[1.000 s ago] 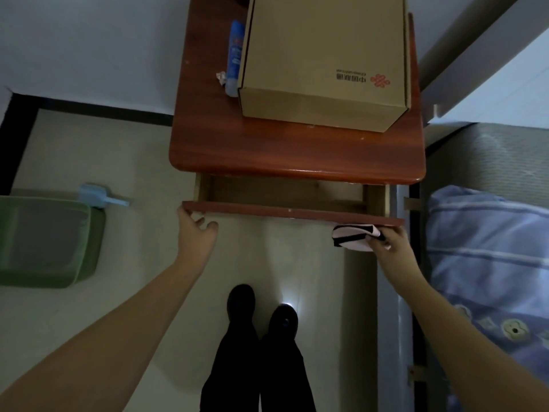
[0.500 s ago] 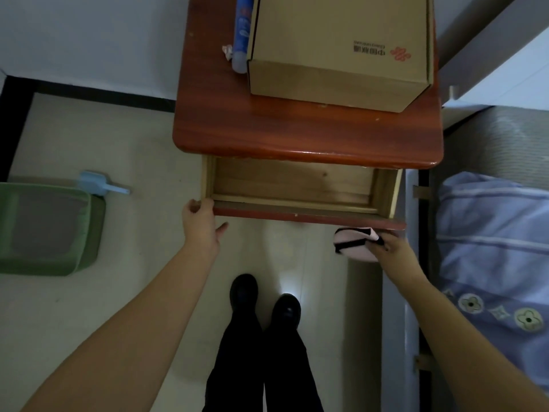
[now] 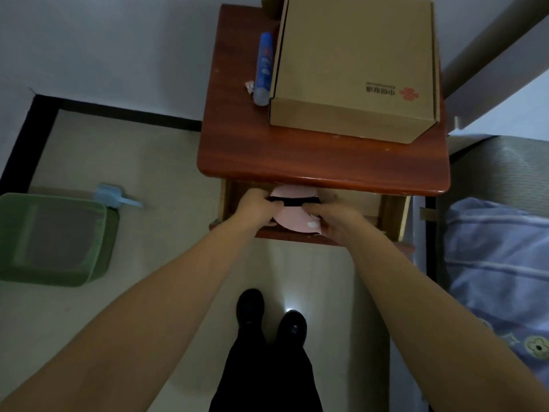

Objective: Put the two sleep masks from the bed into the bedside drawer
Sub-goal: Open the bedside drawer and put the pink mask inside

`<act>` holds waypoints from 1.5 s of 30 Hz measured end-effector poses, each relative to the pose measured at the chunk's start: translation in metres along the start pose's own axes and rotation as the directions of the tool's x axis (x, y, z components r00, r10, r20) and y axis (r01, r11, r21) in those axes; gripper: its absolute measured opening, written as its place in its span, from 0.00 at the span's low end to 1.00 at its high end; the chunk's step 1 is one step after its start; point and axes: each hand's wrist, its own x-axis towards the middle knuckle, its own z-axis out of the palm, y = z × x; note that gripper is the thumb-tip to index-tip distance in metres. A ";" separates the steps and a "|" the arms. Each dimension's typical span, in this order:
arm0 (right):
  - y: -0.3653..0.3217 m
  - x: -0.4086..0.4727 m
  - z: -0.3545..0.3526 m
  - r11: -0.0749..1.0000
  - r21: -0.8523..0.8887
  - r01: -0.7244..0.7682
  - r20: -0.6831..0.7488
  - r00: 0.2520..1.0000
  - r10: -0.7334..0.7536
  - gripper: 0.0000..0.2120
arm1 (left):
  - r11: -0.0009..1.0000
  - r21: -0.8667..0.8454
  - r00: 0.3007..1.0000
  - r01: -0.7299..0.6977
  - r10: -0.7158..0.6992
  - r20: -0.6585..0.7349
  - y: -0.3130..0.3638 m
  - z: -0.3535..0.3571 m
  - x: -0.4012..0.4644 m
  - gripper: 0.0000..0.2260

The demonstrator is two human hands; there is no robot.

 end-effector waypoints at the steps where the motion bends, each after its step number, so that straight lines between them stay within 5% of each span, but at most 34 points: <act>1: -0.001 0.009 0.005 1.000 -0.022 0.003 0.004 1.000 -0.003 0.16 | 0.994 0.110 1.000 -0.014 0.017 -0.025 -0.003 -0.002 0.010 0.12; 6: 0.002 0.049 0.033 0.961 -0.254 0.113 -0.034 0.991 -0.126 0.08 | 0.902 0.425 0.984 0.077 0.000 -0.180 -0.025 -0.011 0.048 0.11; 9: 0.012 0.061 0.051 0.797 -0.564 0.216 -0.036 0.958 -0.285 0.14 | 0.847 0.510 0.967 0.150 -0.018 -0.255 -0.027 -0.013 0.057 0.12; 14: 0.014 0.074 0.061 0.576 -0.783 0.235 -0.064 0.891 -0.450 0.12 | 0.751 0.645 0.952 0.140 0.078 -0.297 -0.029 -0.009 0.060 0.14; 17: 0.013 0.081 0.067 0.518 -0.819 0.246 -0.039 0.878 -0.478 0.10 | 0.625 0.777 0.955 0.076 0.180 -0.238 -0.034 -0.008 0.056 0.21; 22: 0.019 0.083 0.069 0.483 -0.849 0.217 -0.002 0.911 -0.413 0.11 | 0.542 0.835 0.979 0.089 0.106 -0.173 -0.040 -0.006 0.046 0.31; 27: 0.016 0.069 0.053 0.399 -0.895 0.199 0.041 0.927 -0.372 0.14 | 0.578 0.816 0.978 0.024 0.157 -0.141 -0.035 -0.012 0.033 0.27; 33: 0.025 -0.007 0.012 0.446 -0.885 0.131 -0.043 0.932 -0.359 0.19 | 0.544 0.825 0.961 -0.155 0.278 -0.003 -0.041 -0.025 -0.033 0.17; 38: 0.020 -0.115 -0.025 0.319 -0.916 0.242 0.015 0.817 -0.577 0.19 | 0.521 0.785 0.902 -0.335 0.417 0.108 0.002 -0.012 -0.116 0.13; 42: 0.022 -0.180 -0.055 0.231 -0.944 0.235 -0.018 0.664 -0.747 0.22 | 0.349 0.805 0.786 -0.480 0.578 0.218 0.044 0.020 -0.168 0.15; 45: 0.026 -0.209 -0.079 0.277 -0.949 0.148 -0.106 0.680 -0.726 0.24 | 0.266 0.812 0.769 -0.520 0.560 0.309 0.071 0.050 -0.187 0.18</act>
